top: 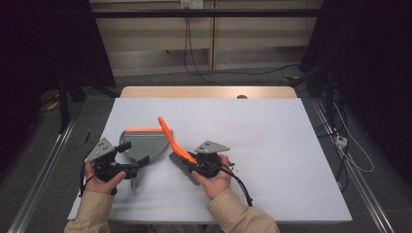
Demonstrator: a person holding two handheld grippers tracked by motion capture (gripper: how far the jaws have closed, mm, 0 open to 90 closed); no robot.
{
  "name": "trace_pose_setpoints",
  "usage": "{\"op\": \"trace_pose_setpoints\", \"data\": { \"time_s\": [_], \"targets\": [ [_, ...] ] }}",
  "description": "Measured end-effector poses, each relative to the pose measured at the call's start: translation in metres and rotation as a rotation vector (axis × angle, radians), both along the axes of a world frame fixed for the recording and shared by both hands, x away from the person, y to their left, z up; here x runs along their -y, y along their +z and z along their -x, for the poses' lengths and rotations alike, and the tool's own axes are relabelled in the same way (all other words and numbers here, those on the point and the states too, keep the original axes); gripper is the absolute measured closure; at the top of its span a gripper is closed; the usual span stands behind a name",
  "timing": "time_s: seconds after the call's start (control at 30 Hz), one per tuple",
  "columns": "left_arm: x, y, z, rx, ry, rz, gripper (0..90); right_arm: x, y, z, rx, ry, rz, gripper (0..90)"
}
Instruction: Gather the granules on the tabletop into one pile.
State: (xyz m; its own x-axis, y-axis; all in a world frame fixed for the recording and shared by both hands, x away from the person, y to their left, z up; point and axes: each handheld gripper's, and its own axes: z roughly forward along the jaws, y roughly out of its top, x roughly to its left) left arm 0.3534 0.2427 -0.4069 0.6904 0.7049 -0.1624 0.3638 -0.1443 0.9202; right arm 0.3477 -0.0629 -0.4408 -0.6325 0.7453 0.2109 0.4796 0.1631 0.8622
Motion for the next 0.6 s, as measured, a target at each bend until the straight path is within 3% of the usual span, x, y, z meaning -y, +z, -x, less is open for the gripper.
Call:
{"op": "trace_pose_setpoints", "data": {
  "time_s": [0.6],
  "targets": [
    [0.001,0.000,0.000,-0.001,-0.004,0.000,5.3,0.026,0.000,-0.001,-0.036,-0.061,-0.004,70.7]
  ]
}}
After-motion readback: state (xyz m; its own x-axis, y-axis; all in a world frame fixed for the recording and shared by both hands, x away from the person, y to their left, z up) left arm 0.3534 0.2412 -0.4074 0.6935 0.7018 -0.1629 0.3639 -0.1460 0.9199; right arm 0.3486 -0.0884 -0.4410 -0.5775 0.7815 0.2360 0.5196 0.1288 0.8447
